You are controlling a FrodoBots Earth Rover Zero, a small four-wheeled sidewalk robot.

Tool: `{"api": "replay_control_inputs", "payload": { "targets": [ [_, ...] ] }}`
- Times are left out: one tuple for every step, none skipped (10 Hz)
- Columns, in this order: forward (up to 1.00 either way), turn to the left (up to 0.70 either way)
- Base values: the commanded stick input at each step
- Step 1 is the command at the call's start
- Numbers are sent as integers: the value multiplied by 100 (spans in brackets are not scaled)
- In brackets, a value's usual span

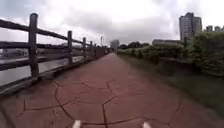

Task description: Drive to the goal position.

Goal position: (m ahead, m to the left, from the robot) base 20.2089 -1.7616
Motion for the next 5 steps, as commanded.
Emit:
{"api": "replay_control_inputs", "payload": {
  "targets": [
    [85, 10],
    [85, 10],
    [85, 10],
    [85, 10],
    [85, -13]
  ]
}}
